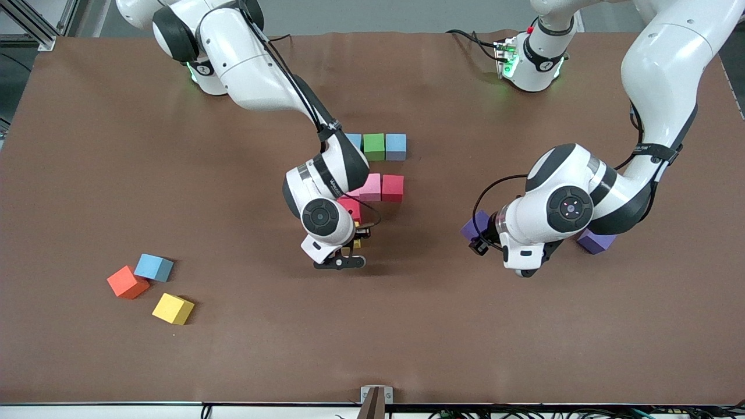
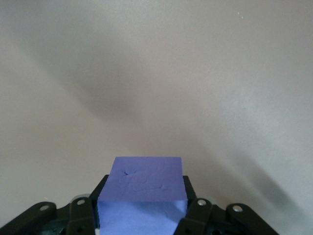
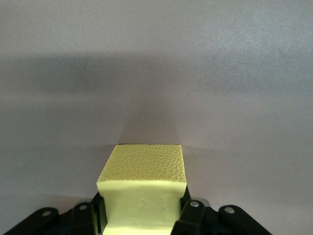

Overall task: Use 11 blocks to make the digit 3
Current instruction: 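Carry the purple block toward the yellow block with the left gripper, then place purple beside yellow with the left gripper while the right gripper withdraws, then release purple with the left gripper while the right gripper returns to rest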

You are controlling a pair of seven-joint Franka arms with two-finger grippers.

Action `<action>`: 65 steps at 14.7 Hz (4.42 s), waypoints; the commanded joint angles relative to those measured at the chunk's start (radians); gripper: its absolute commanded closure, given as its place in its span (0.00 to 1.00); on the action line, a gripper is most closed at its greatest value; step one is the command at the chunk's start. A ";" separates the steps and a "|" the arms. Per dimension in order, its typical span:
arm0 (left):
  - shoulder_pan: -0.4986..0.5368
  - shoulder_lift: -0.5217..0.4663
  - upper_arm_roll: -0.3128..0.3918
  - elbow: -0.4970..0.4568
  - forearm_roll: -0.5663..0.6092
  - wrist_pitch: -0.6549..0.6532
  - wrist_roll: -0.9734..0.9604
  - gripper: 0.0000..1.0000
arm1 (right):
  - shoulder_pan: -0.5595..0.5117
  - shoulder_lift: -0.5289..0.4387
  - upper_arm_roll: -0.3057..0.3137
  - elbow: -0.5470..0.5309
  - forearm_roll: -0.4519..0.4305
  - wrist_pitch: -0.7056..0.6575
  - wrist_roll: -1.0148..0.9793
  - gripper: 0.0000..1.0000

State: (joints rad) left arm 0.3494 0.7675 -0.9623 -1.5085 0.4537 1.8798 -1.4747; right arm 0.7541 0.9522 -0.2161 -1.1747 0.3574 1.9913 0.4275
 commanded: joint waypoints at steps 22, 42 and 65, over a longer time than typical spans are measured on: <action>-0.532 0.081 0.362 0.106 -0.012 0.320 -0.903 0.66 | -0.004 -0.099 -0.041 0.021 0.002 -0.127 0.125 0.00; -0.747 0.205 0.505 0.206 -0.015 0.461 -1.029 0.66 | -0.209 -0.348 -0.402 0.033 0.000 -0.328 -0.306 0.00; -0.770 0.226 0.505 0.206 -0.021 0.472 -1.029 0.66 | -0.745 -0.858 0.076 -0.290 -0.293 -0.350 -0.455 0.00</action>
State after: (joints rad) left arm -0.4042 0.9727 -0.4637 -1.3272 0.4527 2.3446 -2.5101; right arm 0.0327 0.1568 -0.1783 -1.3831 0.0926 1.6165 -0.0185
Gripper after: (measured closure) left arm 0.405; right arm 0.000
